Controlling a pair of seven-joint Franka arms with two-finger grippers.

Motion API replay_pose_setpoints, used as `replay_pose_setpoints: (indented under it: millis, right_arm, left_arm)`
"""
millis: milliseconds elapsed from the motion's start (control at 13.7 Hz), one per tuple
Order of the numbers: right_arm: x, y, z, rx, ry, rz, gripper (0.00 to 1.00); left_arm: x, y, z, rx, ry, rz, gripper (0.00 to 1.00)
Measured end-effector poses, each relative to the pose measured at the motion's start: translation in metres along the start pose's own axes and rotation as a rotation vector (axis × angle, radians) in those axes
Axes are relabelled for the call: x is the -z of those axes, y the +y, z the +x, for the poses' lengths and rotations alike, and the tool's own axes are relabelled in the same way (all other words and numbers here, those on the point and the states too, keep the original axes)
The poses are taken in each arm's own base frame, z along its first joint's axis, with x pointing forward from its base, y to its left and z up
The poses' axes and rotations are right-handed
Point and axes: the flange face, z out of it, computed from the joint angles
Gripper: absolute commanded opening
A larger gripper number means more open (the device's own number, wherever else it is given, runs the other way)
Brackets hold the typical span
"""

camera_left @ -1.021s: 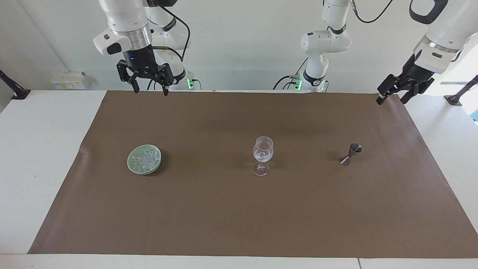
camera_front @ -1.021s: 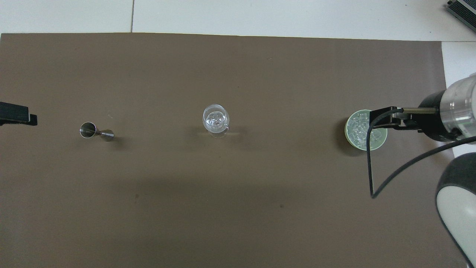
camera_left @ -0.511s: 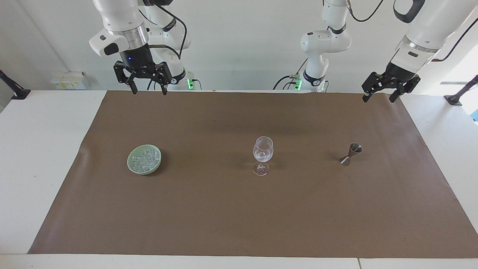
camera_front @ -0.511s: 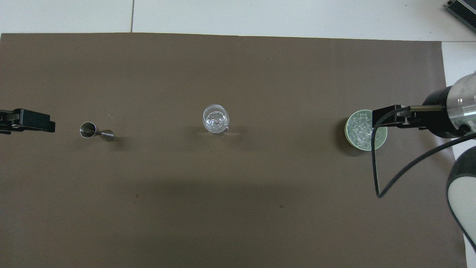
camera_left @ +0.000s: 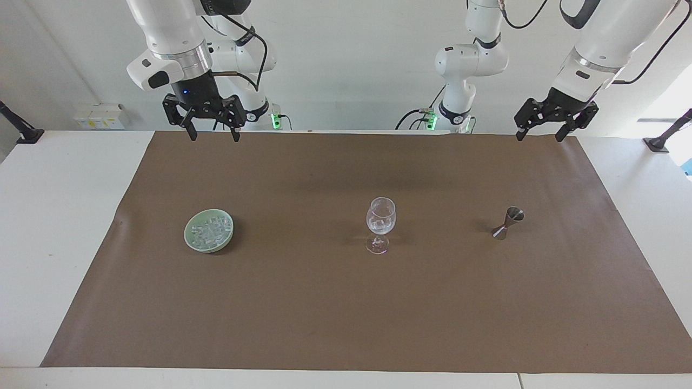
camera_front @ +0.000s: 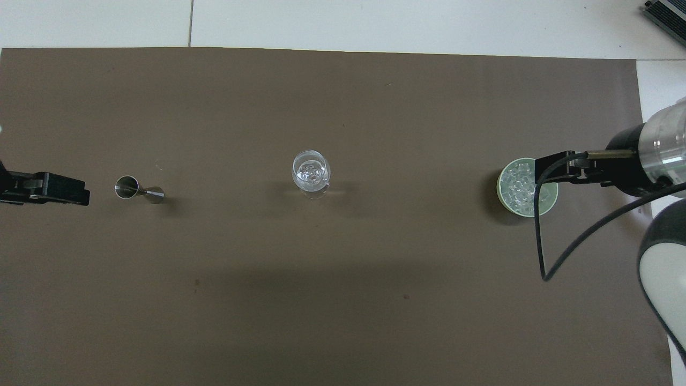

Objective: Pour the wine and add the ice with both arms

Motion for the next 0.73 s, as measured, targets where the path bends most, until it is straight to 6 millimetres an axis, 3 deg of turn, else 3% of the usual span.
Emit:
replay_pose_setpoints:
  millis: [365, 730]
  right_arm:
    - [0.0, 0.002, 0.0, -0.004, 0.001, 0.0, 1.0]
    - [-0.001, 0.021, 0.004, -0.038, 0.001, -0.002, 1.0]
  left_arm:
    - [0.001, 0.0, -0.001, 0.041, 0.001, 0.003, 1.0]
    - [0.001, 0.002, -0.001, 0.042, 0.001, 0.004, 1.0]
